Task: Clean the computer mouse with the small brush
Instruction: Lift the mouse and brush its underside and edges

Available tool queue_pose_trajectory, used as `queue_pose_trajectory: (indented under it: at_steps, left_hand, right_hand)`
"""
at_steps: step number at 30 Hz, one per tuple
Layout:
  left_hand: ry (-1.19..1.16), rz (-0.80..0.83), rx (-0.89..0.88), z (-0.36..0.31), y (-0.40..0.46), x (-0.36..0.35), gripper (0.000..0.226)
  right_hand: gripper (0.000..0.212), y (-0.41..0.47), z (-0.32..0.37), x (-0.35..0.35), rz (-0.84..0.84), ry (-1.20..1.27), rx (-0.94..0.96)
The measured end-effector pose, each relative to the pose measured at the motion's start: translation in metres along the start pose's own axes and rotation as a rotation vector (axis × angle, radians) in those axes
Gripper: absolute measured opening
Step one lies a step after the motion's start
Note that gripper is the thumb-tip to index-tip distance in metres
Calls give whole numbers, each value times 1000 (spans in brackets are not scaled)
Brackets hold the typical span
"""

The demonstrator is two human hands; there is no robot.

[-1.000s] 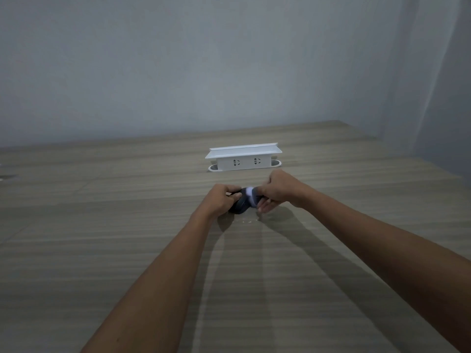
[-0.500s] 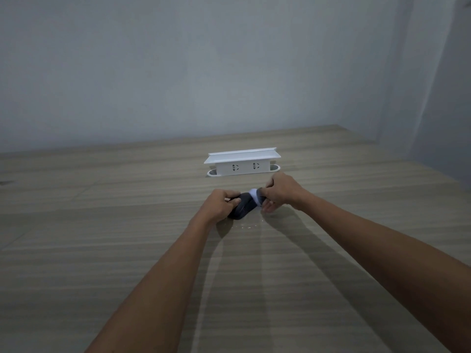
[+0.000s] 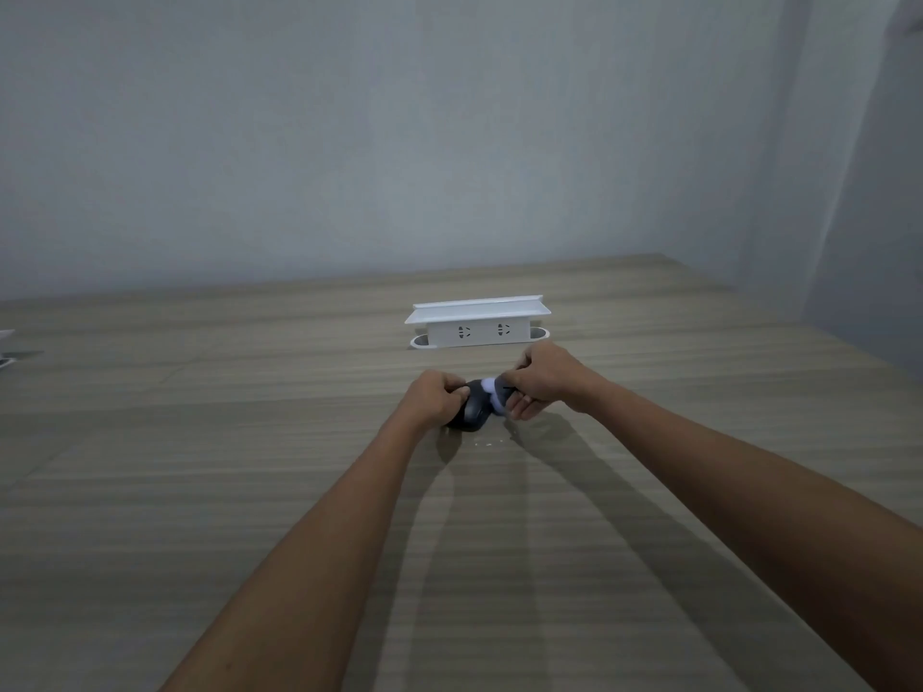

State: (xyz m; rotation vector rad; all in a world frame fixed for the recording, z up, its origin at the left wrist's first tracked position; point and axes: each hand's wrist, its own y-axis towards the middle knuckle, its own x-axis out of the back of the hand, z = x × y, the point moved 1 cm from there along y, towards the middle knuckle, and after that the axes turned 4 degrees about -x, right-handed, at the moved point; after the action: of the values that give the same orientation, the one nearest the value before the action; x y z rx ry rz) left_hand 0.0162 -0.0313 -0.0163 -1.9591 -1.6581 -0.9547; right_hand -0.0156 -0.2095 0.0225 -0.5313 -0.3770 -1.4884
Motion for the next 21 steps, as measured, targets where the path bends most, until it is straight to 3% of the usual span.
queue_pose_trajectory:
  at_steps: [10, 16, 21]
  left_hand:
    - [-152, 23, 91, -9, -1, 15, 24]
    - [235, 166, -66, -15, 10, 36, 41]
    - [505, 402, -214, -11, 34, 41, 69]
  right_hand:
    - [20, 10, 0, 2, -41, -68, 80]
    - [15, 19, -8, 11, -100, -160, 81]
    - [16, 25, -21, 22, -114, -182, 72]
